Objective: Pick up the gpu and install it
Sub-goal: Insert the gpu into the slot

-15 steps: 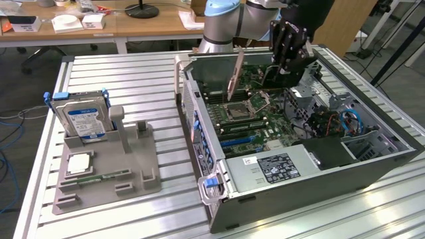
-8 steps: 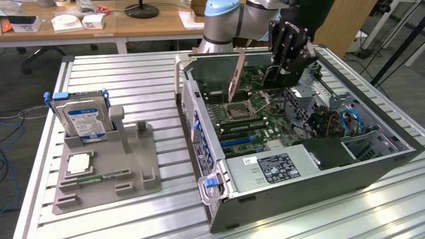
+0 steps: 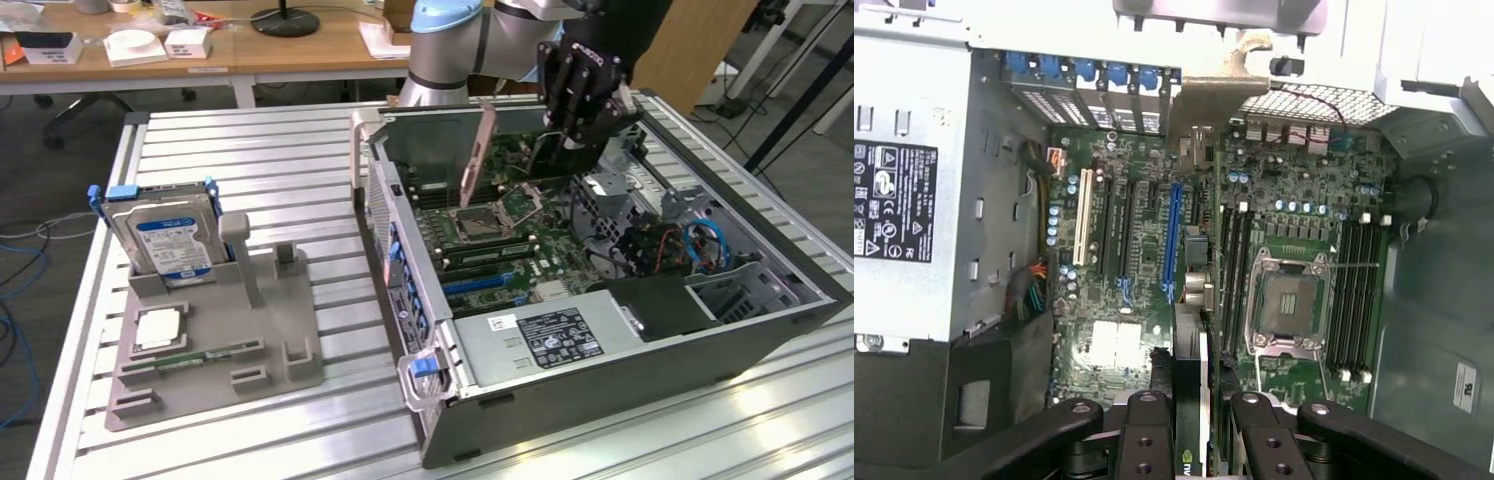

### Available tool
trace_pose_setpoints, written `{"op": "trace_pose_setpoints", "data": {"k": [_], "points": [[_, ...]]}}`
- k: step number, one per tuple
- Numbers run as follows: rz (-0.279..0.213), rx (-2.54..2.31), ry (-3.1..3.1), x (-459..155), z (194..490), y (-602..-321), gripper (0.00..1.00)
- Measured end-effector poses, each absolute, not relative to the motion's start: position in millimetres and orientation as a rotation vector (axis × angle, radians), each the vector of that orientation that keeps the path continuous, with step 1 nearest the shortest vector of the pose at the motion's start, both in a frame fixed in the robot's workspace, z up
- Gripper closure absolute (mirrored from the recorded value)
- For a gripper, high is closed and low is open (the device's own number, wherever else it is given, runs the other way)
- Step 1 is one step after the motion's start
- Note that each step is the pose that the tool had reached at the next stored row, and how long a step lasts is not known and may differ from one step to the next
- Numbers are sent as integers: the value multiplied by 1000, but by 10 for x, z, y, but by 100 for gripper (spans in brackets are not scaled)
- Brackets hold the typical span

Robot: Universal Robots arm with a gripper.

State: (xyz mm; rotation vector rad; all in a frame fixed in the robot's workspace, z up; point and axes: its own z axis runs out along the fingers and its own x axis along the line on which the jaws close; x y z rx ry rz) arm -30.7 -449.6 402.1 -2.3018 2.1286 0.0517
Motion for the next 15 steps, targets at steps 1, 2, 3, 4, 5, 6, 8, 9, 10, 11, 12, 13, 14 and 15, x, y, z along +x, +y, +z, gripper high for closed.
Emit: {"op": "trace_pose_setpoints", "data": {"k": [1, 2, 3, 4, 5, 6, 8, 9, 10, 11, 12, 13, 14, 15], "points": [[52, -2308, 2122, -307, 4021, -4496, 73], [52, -2315, 2114, -307, 4021, -4496, 73], [52, -2320, 2109, -308, 4022, -4496, 73], [52, -2323, 2106, -307, 4022, -4496, 73], [52, -2324, 2105, -307, 4022, -4496, 73], [52, -2324, 2105, -307, 4022, -4496, 73], [52, -2324, 2105, -307, 4022, -4496, 73], [52, -2324, 2105, -307, 4022, -4496, 73], [52, -2324, 2105, -307, 4022, -4496, 73], [52, -2324, 2105, -307, 4022, -4496, 73], [52, -2324, 2105, -307, 4021, -4496, 73], [52, -2324, 2105, -307, 4020, -4496, 73], [52, -2323, 2105, -307, 4018, -4496, 73], [52, -2321, 2108, -307, 4016, -4496, 73]]}}
